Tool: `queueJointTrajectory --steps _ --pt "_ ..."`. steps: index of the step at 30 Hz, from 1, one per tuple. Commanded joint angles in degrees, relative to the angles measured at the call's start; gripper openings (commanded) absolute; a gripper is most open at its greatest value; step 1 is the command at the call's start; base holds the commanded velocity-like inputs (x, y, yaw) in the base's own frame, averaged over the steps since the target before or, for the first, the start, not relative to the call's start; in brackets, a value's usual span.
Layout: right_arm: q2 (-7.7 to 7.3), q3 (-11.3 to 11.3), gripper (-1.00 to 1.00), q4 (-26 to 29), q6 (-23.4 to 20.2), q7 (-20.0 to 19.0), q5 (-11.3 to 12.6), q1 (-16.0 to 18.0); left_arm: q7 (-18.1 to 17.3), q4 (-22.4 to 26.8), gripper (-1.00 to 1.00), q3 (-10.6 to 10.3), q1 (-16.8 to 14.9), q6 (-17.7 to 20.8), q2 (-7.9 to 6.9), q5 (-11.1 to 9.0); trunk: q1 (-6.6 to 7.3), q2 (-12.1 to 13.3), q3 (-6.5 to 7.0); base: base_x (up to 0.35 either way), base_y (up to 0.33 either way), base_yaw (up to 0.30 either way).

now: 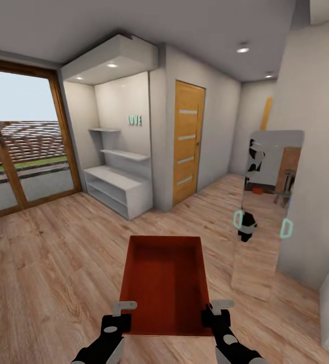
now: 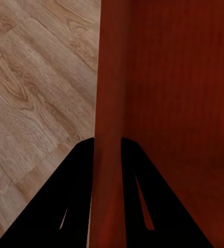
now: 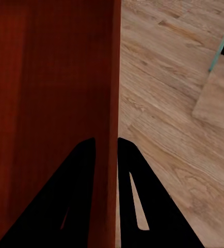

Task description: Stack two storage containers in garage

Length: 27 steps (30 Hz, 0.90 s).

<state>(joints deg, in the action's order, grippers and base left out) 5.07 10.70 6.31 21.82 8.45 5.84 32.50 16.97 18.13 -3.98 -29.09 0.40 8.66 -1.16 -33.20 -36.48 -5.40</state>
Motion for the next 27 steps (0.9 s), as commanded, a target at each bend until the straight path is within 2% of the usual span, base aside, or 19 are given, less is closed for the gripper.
queueJointTrajectory --steps 1,27 --pt "-0.15 -0.23 -1.0 0.11 4.98 0.17 0.05 0.11 0.69 -0.2 -1.0 -0.94 -0.01 0.12 -0.31 -0.94 -0.05 -0.08 -0.1 0.32 0.0 0.0" --pt "-0.1 -0.17 -1.0 0.11 4.98 0.17 0.0 0.11 0.69 -0.2 -1.0 -0.94 -0.01 0.12 -0.31 -0.94 -0.05 -0.08 -0.1 0.321 0.0 0.0"
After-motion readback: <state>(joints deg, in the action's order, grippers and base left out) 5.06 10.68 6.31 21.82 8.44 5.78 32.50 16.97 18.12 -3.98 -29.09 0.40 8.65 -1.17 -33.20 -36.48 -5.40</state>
